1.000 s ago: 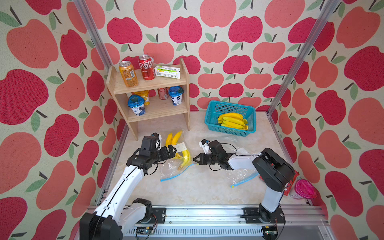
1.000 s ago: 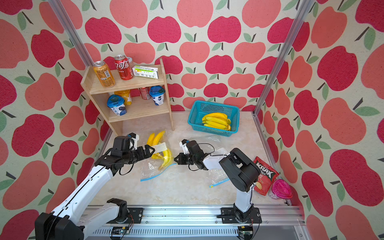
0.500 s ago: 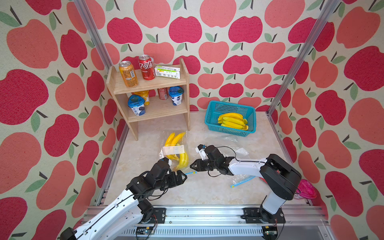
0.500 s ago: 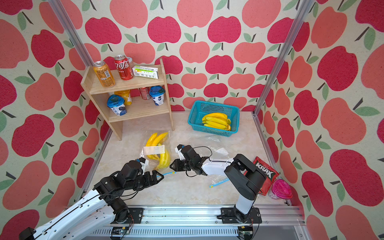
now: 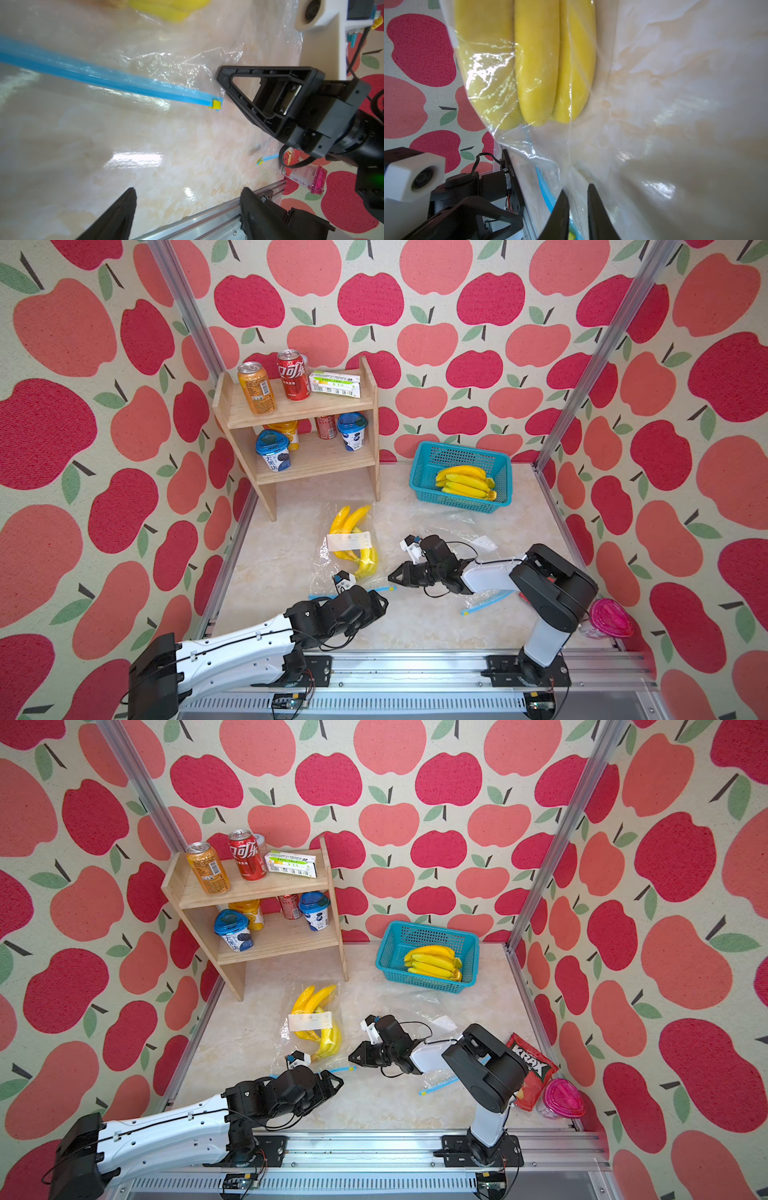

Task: Open the zip-top bag and take out the banana
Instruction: Move the zipper food storage bag to the center of the board, then unzip the zipper on the zipper food storage bag.

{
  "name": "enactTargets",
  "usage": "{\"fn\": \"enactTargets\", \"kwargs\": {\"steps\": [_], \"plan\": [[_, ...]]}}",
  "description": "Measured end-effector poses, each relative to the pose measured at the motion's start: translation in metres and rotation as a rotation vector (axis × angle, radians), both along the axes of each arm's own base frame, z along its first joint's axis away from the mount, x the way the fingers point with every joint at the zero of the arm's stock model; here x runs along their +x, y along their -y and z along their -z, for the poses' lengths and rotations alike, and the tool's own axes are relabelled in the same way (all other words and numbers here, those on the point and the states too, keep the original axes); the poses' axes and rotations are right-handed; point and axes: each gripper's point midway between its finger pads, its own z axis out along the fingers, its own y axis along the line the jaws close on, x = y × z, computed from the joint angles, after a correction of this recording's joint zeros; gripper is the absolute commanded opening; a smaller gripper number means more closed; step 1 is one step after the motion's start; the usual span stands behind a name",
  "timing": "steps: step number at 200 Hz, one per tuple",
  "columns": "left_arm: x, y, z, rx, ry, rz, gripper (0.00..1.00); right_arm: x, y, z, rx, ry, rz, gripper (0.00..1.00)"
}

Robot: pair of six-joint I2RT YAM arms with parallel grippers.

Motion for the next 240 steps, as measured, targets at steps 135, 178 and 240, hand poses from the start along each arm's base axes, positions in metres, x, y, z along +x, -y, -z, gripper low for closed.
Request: {"fn": "enactTargets", "kwargs": {"steps": [135,178,240], "plan": [[0.035,0.016,0.006,-0.062,0.156,-0.260,0.50,-0.012,-0.013,-0.020,0.067,0.041,-0.034,0.04],[0.039,0.018,0.002,-0.133,0.161,-0.320,0.45,-0.012,-0.016,-0.025,0.087,0.051,-0.032,0.04],[0.041,0.009,0.022,-0.128,0.165,-0.385,0.44,-0.010,-0.018,-0.028,0.104,0.061,-0.025,0.05]]}}
